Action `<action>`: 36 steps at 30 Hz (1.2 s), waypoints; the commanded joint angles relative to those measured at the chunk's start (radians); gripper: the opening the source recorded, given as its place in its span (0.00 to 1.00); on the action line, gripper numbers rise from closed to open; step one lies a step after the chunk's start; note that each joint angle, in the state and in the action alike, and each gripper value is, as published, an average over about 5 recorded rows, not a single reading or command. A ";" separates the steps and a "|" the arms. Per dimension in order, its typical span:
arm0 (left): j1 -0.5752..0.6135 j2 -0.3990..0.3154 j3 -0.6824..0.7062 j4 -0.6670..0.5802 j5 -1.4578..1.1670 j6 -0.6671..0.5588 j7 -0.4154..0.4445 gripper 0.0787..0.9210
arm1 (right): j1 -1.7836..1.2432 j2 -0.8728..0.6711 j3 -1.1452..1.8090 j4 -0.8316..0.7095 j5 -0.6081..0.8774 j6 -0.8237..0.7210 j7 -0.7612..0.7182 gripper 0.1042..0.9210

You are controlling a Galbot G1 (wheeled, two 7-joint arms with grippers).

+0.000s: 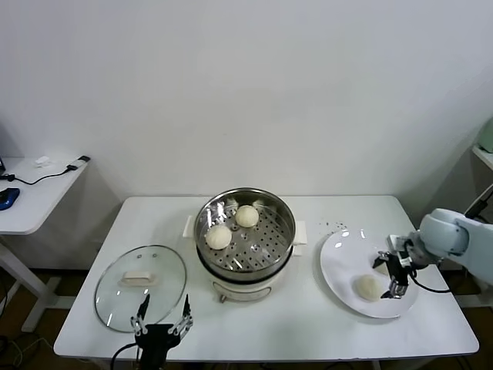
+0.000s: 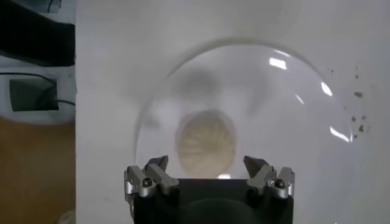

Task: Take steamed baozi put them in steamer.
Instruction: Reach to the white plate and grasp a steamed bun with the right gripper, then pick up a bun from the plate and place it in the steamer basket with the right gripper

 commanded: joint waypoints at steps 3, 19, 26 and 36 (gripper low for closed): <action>-0.002 0.000 0.001 0.006 0.003 -0.001 0.000 0.88 | -0.157 0.046 0.127 -0.056 -0.047 -0.017 0.030 0.88; -0.001 -0.006 0.002 0.008 0.009 -0.004 -0.002 0.88 | -0.132 0.098 0.090 -0.079 -0.044 -0.013 0.015 0.87; -0.002 -0.007 0.012 0.008 0.012 -0.004 -0.002 0.88 | -0.097 0.068 0.069 -0.054 -0.052 -0.006 -0.011 0.70; 0.007 -0.001 0.029 -0.002 0.015 -0.012 -0.005 0.88 | 0.286 0.100 -0.075 -0.041 -0.078 0.106 -0.152 0.66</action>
